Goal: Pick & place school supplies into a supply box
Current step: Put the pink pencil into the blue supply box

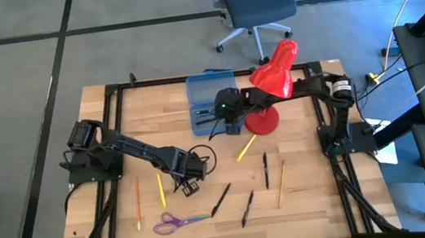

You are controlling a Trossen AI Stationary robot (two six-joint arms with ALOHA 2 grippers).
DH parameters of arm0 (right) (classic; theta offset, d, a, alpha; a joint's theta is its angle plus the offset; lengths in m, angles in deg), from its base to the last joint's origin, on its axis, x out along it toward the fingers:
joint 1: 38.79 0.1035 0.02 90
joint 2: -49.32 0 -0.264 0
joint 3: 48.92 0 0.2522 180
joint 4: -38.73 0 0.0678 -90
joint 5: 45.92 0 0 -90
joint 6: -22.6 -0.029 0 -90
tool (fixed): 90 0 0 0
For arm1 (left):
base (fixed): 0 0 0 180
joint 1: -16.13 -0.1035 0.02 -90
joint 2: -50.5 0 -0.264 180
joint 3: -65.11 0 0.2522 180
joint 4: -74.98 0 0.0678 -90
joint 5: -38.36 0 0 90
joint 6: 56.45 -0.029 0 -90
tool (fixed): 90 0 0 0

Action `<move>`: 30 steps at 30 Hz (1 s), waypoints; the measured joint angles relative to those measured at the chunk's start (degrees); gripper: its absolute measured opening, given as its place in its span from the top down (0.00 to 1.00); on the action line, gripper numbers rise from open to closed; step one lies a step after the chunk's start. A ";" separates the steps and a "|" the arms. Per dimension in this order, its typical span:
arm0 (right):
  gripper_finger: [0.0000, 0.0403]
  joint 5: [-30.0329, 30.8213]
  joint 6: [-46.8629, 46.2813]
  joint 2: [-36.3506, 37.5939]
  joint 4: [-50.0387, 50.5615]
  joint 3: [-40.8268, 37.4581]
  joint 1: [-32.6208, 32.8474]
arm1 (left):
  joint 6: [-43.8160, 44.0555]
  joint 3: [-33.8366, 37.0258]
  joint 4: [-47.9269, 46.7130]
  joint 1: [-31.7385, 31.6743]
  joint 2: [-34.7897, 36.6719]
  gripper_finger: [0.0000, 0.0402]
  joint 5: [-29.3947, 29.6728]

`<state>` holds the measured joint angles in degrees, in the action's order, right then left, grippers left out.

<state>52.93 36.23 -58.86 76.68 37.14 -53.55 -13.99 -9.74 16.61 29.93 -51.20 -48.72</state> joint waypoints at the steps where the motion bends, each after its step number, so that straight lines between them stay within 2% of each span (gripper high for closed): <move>1: 0.70 -0.45 -0.09 0.66 1.05 0.00 0.27 | -0.34 0.01 -0.78 -0.09 0.29 0.97 -0.04; 8: 0.70 -4.97 -1.50 6.96 4.48 -3.51 2.78 | -5.07 -0.01 -2.09 -2.70 2.67 0.98 0.13; 15: 0.70 -8.55 -2.35 17.03 2.59 -13.65 4.24 | -13.30 -0.09 -1.99 -8.02 7.25 0.97 1.44; 23: 0.70 -12.92 -1.33 25.26 -1.25 -23.10 5.36 | -29.75 -3.07 0.12 -17.07 10.56 0.98 4.86; 30: 0.70 -17.97 -1.31 25.83 -5.12 -27.41 5.66 | -46.86 -9.56 6.22 -24.32 8.15 0.98 4.44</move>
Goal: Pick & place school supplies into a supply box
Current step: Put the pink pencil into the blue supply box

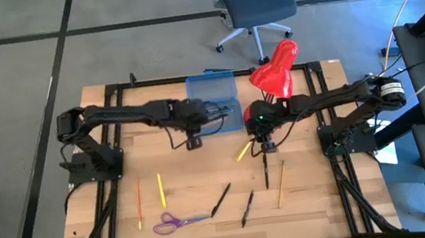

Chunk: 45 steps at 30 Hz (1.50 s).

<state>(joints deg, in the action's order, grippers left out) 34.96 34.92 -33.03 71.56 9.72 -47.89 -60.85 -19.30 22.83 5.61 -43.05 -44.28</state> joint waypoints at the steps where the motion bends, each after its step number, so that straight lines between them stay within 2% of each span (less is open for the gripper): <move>1: 0.70 -0.03 0.01 0.00 -0.76 -0.54 0.00 | -1.92 -0.61 1.72 -0.94 -0.39 0.98 -0.52; 10: 0.70 -0.40 0.50 -0.07 -4.39 -1.46 0.01 | -11.10 -1.80 11.85 -6.68 -5.34 0.97 -7.18; 27: 0.70 -1.12 4.62 -0.76 -5.20 -1.46 2.50 | -13.47 -1.73 12.88 -10.32 -15.26 0.97 -7.29; 45: 0.70 -0.93 13.68 -12.06 -9.42 -1.45 3.41 | -12.73 -1.73 12.99 -10.23 -17.00 0.97 -6.85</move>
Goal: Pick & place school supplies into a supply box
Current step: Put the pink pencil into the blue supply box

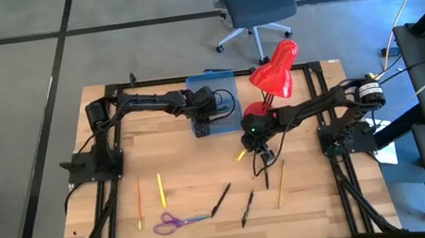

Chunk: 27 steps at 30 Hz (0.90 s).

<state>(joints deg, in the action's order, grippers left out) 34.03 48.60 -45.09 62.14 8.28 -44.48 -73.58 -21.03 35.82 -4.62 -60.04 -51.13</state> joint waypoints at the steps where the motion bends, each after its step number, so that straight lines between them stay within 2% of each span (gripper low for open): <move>1: 0.70 0.00 0.02 -0.29 -0.07 -0.01 -0.09 | 0.02 0.00 -0.05 0.00 0.00 0.97 0.00; 10: 0.70 2.84 0.07 -1.17 -0.94 0.01 -0.20 | -0.04 0.00 -0.03 0.02 0.02 0.97 0.13; 19: 0.70 2.86 0.04 -1.17 -0.91 0.01 -0.20 | 2.69 0.00 -0.03 0.02 0.02 0.96 0.11; 27: 0.70 2.90 0.02 -1.17 -0.87 0.01 -0.20 | 2.91 0.00 -0.05 0.09 0.02 0.86 0.09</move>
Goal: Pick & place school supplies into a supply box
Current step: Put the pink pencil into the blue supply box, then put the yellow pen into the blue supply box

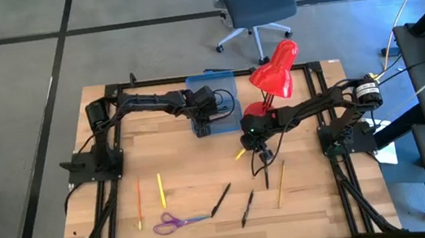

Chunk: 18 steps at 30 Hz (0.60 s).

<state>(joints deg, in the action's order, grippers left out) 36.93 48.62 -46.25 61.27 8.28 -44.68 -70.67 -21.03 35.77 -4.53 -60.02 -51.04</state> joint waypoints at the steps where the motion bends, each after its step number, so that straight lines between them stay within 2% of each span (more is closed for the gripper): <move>1: 0.70 0.01 0.00 0.00 0.00 0.00 0.00 | 0.00 0.00 0.02 0.00 0.00 0.84 0.02; 6: 0.70 0.03 -0.26 0.00 0.01 0.00 0.00 | 0.00 0.00 -0.01 0.00 0.02 0.76 0.01; 11: 0.70 0.16 -0.28 -0.11 0.00 0.00 0.01 | 0.00 -3.09 -3.95 0.00 1.52 0.73 -0.06; 18: 0.81 -0.64 -0.28 -2.53 -0.44 0.31 0.01 | 0.58 -4.30 -4.79 0.00 9.38 0.73 -0.17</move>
<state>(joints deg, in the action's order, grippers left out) 36.29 48.34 -48.78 60.83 8.60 -44.67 -70.09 -25.33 30.98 -4.53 -50.64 -51.22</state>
